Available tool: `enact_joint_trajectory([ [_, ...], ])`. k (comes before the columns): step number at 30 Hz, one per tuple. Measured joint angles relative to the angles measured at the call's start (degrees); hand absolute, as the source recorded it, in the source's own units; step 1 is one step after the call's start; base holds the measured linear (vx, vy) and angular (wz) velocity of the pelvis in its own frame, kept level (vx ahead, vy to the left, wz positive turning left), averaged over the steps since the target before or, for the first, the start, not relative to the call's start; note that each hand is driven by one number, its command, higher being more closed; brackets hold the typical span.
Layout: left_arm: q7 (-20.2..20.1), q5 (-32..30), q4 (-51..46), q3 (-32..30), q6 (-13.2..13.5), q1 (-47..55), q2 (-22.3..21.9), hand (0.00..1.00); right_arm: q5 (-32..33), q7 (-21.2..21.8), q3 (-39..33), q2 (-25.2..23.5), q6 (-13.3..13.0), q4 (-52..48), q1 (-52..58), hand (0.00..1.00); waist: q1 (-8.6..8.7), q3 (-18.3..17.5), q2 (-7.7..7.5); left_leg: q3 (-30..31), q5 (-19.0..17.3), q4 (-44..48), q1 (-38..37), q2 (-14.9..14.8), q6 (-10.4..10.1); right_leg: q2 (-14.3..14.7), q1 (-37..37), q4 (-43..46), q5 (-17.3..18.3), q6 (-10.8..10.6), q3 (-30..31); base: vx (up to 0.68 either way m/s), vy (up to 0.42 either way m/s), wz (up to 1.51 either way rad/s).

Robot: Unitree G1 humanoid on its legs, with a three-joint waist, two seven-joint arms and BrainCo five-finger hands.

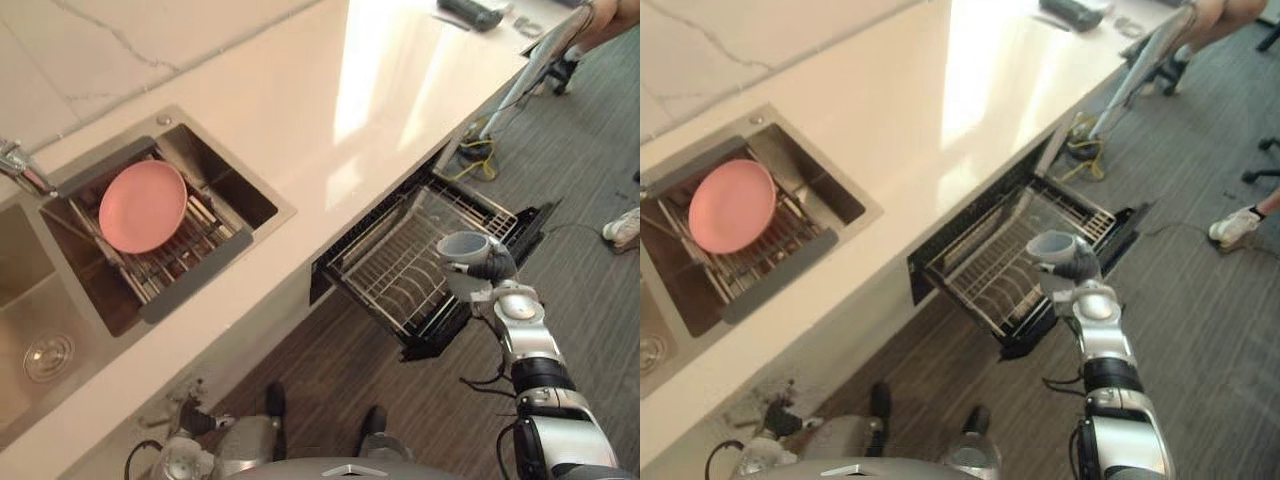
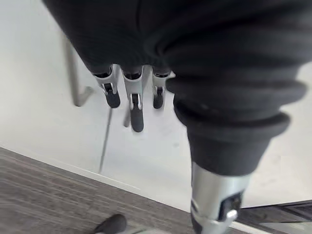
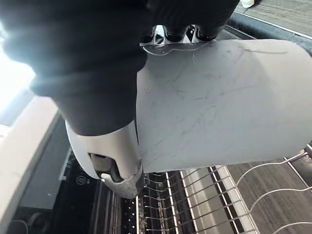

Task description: Walk over to the sink, pick up the cup, carry it to the dishwasher, place the cup inside the dishwasher, then close the dishwasher door

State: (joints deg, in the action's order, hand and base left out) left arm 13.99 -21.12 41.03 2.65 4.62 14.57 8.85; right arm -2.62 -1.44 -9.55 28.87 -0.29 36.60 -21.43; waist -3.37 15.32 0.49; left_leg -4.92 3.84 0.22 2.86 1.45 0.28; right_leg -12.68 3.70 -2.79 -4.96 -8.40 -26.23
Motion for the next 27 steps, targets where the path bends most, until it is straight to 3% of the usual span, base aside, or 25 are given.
enact_joint_trajectory([
  [3,0.7,0.8,1.5,-0.3,-0.7,0.8,0.2,0.0,-0.2,0.0,0.3,0.0,0.2,1.0,-0.8,1.0,-1.03,1.4,0.29,0.2,0.0,0.7,1.5,0.0,0.1,-0.1,-1.2,0.4,0.0,0.0,-0.2,-0.01,0.016,0.08],
  [9,0.5,2.5,3.4,0.0,-0.8,2.5,0.1,0.0,-3.1,-0.1,0.6,0.0,0.5,1.3,-2.7,1.0,-1.54,2.5,0.95,0.8,0.1,1.2,2.5,0.3,0.2,-0.3,-1.7,0.7,-0.1,0.1,-0.9,-0.02,0.016,0.06],
  [11,-1.3,4.6,3.7,0.3,-2.3,2.4,0.1,0.0,-4.7,-0.1,1.0,0.4,0.6,3.0,-3.8,1.0,-1.5,3.2,1.33,1.1,0.1,1.6,2.7,0.3,0.2,-0.4,-1.7,1.1,0.1,0.2,-1.2,-0.03,0.013,0.09],
  [12,-3.6,6.9,3.7,0.3,-4.3,2.2,0.0,0.0,-5.2,-0.1,1.8,0.9,0.6,3.0,-3.8,1.0,-1.53,3.8,1.69,1.3,0.2,1.8,2.9,0.3,0.3,-0.5,-1.8,1.4,0.2,0.3,-1.4,-0.05,0.017,0.08],
  [13,-7.6,11.3,4.8,0.2,-8.4,1.9,-0.2,0.0,-6.6,-0.1,2.2,1.1,0.6,3.0,-3.8,1.0,-1.51,4.8,2.14,1.6,0.4,1.9,3.1,0.3,0.3,-0.5,-1.9,1.7,0.5,0.5,-1.5,-0.06,0.021,0.08],
  [16,-15.1,14.2,9.8,-0.3,-15.7,2.0,-1.5,0.0,-8.7,-0.2,2.2,1.1,0.6,3.4,-3.8,1.0,-1.49,6.2,2.83,2.3,0.9,2.0,4.3,0.5,0.3,-0.8,-2.7,2.1,0.7,0.6,-2.6,-0.06,0.025,0.13],
  [18,-17.6,15.6,12.0,-0.4,-18.9,2.0,-2.3,0.0,-10.5,-0.4,2.2,1.1,0.5,5.4,-4.5,1.0,-1.79,6.7,2.92,3.3,1.6,2.0,5.7,0.5,0.3,-0.7,-3.7,2.4,0.4,0.5,-3.0,-0.05,0.023,0.26],
  [21,-18.3,16.6,12.4,-1.5,-19.3,2.1,-2.8,0.0,-11.3,-0.4,2.2,1.1,0.5,5.8,-5.6,1.0,-2.76,8.0,2.99,3.6,2.0,2.0,6.1,0.5,0.3,-0.6,-3.9,2.4,0.1,0.5,-3.1,-0.04,0.015,0.1],
  [27,-17.1,19.2,11.8,-3.3,-16.9,1.7,-3.3,0.0,-11.3,-0.6,2.6,1.1,0.5,7.3,-10.8,1.0,-2.9,10.5,3.3,5.0,3.7,0.6,8.2,0.6,-0.3,-0.8,-6.0,3.5,0.1,1.1,-4.4,-0.06,0.013,0.11],
])
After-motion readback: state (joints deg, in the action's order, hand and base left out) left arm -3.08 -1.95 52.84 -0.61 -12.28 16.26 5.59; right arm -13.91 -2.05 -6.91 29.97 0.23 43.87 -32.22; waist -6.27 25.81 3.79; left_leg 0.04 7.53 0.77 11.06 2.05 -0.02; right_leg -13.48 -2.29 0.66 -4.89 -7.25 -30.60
